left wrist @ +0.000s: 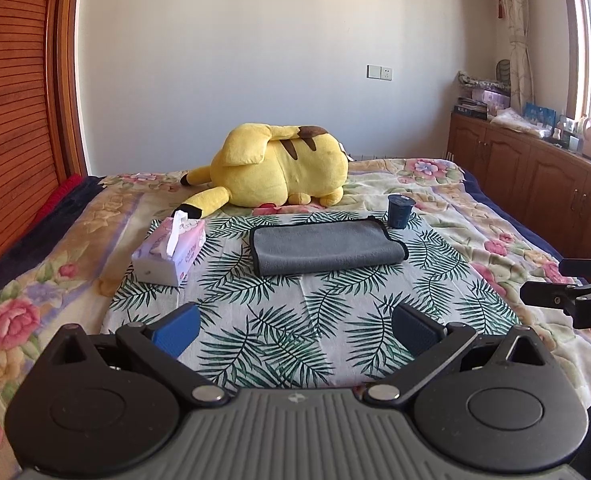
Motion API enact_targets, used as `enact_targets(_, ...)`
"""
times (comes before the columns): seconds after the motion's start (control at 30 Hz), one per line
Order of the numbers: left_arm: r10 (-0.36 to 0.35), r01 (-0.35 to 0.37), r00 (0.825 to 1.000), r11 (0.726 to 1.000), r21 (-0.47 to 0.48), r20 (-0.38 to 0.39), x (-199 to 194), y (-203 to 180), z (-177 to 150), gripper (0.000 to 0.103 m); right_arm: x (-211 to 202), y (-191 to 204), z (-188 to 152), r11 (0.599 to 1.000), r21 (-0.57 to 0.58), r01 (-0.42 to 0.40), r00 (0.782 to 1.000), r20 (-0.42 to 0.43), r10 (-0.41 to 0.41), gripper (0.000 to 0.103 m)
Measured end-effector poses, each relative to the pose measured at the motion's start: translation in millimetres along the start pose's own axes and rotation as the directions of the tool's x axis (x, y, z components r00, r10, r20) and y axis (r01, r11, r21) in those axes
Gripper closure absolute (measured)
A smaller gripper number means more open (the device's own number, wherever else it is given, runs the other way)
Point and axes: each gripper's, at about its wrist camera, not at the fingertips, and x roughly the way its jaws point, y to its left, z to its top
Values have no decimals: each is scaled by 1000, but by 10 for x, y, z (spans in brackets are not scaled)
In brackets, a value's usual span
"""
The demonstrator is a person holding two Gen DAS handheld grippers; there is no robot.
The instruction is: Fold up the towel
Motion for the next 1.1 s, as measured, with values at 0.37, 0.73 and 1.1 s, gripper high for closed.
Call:
enact_targets(0.37,36,-35,999,999,32,-16,34,-3,-273,19,14,33,-183,1000,10,-1,1000,-9,1,0)
enact_targets(0.73,68,-69,997,997,31,39,99,-71,-370,19,19,6,-263,999,30,18,1000,14,-18,0)
enact_targets(1.1,90,-94,990,995,30,112,99,-115,-432,19,-76,5,-282,998,31,56,992,108,-59,0)
